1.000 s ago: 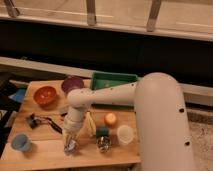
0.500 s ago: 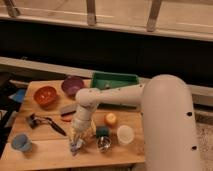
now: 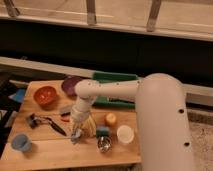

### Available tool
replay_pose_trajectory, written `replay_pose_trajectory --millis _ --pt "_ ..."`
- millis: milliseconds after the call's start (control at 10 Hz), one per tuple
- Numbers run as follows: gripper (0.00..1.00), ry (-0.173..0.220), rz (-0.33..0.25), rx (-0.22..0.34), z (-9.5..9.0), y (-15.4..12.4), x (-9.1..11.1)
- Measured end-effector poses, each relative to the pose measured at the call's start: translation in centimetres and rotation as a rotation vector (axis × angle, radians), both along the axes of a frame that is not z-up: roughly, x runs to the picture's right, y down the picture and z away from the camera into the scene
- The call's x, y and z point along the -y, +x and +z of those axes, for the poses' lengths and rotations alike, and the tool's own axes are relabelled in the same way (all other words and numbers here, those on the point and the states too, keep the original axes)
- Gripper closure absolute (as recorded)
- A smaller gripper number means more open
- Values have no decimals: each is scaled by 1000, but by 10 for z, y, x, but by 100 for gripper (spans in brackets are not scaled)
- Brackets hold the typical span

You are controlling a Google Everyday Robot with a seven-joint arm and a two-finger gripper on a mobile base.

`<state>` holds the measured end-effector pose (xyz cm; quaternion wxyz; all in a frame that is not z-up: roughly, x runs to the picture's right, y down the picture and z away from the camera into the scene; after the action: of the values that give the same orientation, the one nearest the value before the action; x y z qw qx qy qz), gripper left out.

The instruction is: Wipe table surface with towel

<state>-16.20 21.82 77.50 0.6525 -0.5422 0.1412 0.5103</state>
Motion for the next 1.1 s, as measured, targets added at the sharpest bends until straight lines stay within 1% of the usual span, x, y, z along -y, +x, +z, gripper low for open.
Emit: replay_pose_trajectory --millis 200,300,400,500,700,800,900,1000,1100 --pt "100 1 -2 28 -10 -13 -10" --pt "100 -14 -9 37 -20 -21 -21" --pt "100 -38 -7 24 -28 -21 -34" --pt "100 -58 -7 5 -33 -13 -43" --pt "100 -74 12 -36 -35 9 -51" --pt "100 -68 30 -57 -29 20 -46" --pt "100 -51 43 -65 -21 25 -37" --pt "100 -23 56 -71 -10 29 -21" --pt "100 -3 58 -66 -2 25 -9"
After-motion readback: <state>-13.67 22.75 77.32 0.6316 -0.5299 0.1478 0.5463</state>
